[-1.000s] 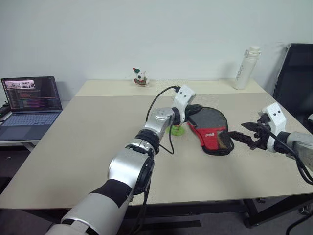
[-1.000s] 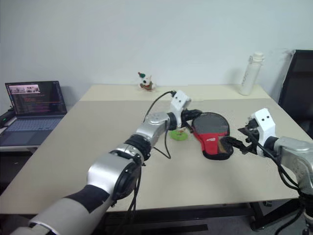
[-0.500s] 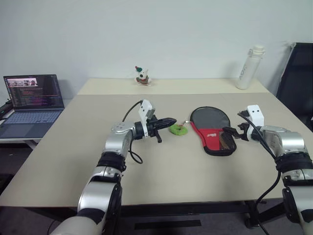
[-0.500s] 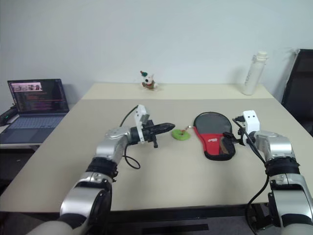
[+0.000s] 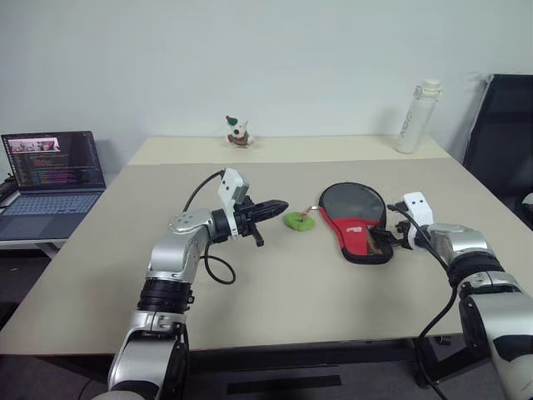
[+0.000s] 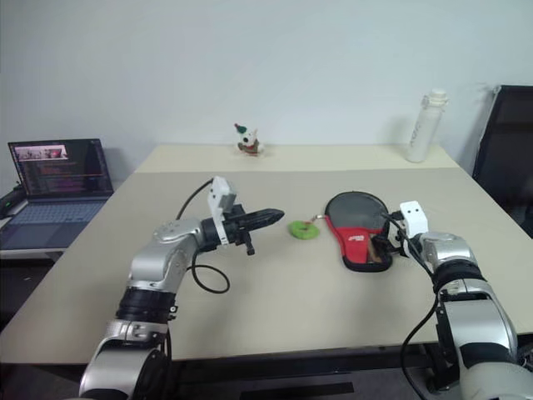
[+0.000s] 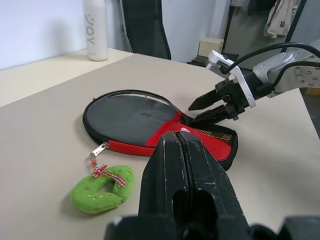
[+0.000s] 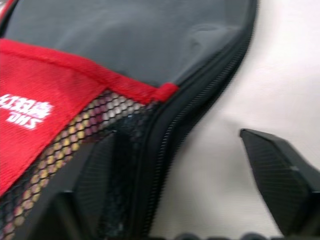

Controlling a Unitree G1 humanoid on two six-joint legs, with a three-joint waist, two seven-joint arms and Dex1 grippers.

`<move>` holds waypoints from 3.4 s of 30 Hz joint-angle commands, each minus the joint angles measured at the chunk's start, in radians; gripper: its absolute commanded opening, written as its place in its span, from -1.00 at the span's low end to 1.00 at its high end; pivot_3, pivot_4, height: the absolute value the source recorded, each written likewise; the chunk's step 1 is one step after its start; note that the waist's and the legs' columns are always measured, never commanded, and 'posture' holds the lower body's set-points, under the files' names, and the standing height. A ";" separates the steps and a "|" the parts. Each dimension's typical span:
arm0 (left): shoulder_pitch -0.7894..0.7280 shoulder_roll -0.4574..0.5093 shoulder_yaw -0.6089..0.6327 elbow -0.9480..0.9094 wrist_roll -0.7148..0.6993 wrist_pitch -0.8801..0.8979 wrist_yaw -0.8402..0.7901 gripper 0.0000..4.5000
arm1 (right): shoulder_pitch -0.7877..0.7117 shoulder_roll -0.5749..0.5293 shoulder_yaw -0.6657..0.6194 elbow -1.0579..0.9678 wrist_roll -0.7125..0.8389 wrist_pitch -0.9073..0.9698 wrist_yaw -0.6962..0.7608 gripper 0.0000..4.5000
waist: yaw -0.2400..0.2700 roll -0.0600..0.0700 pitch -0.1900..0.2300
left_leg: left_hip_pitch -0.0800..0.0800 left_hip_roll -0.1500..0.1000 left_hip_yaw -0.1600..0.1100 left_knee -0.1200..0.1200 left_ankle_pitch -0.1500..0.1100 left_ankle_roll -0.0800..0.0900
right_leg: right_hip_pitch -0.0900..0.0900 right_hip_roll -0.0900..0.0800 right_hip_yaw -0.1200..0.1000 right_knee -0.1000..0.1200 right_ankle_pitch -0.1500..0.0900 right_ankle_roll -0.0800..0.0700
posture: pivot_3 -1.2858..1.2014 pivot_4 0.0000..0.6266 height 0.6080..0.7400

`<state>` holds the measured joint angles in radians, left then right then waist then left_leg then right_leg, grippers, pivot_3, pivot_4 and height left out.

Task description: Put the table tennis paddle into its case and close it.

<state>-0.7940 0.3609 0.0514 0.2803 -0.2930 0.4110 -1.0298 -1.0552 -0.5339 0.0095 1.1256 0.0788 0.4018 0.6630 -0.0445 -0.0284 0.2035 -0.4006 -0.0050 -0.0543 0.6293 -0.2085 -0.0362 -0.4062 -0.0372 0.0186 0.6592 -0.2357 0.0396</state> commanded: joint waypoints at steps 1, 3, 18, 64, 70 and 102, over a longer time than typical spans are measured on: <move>-0.006 0.021 -0.002 -0.049 -0.020 -0.002 0.010 -1.00 | -0.010 0.030 0.018 0.036 -0.027 0.024 0.050 0.28 | -0.006 0.000 0.000 | 0.001 0.000 0.000 0.000 0.000 0.000 | 0.001 0.000 0.000 0.000 0.000 0.000 | 0.03 -0.52 1.00; -0.005 0.027 -0.006 -0.046 -0.019 -0.005 0.012 -1.00 | -0.014 0.043 0.023 0.056 -0.040 0.032 0.060 -0.05 | -0.011 0.000 0.000 | 0.002 0.000 0.000 0.000 0.000 0.000 | 0.001 0.000 0.000 0.002 0.000 0.000 | 0.03 -0.52 1.00; 0.069 0.130 -0.022 -0.093 -0.049 0.017 -0.071 -1.00 | -0.047 0.122 -0.048 0.085 -0.005 0.108 0.085 -0.99 | -0.022 -0.003 -0.004 | 0.003 0.002 0.000 0.000 0.000 0.000 | 0.001 0.002 0.001 0.003 0.000 -0.001 | 0.03 -0.52 1.00; 0.241 0.248 -0.071 -0.307 -0.191 0.174 -0.184 -1.00 | 0.641 0.377 -0.259 -1.491 0.429 1.170 -0.155 -0.99 | -0.008 -0.003 -0.003 | 0.000 0.015 0.001 -0.002 -0.001 0.000 | -0.004 0.014 0.001 0.003 -0.006 -0.004 | 0.03 -0.52 1.00; 0.245 0.253 -0.071 -0.298 -0.189 0.162 -0.180 -1.00 | 0.669 0.370 -0.250 -1.474 0.399 1.125 -0.222 -0.99 | -0.007 -0.003 -0.003 | 0.000 0.015 0.001 -0.002 -0.001 0.000 | -0.004 0.014 0.001 0.003 -0.006 -0.005 | 0.03 -0.52 1.00; 0.249 0.246 -0.001 -0.156 -0.093 0.128 0.134 0.04 | 0.483 0.227 0.180 -1.341 0.346 0.479 -0.056 1.00 | 0.016 -0.003 -0.003 | -0.002 0.015 0.000 -0.002 -0.001 -0.001 | -0.004 0.014 -0.001 -0.001 -0.006 -0.006 | 0.03 -0.52 1.00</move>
<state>-0.5167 0.6042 0.0444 0.1241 -0.4033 0.5610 -0.9086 -0.5528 -0.3080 0.1745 -0.2263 0.4470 0.9395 0.5918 -0.0284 -0.0317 0.2001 -0.4023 0.0101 -0.0541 0.6273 -0.2098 -0.0373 -0.4105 -0.0233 0.0179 0.6577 -0.2417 0.0336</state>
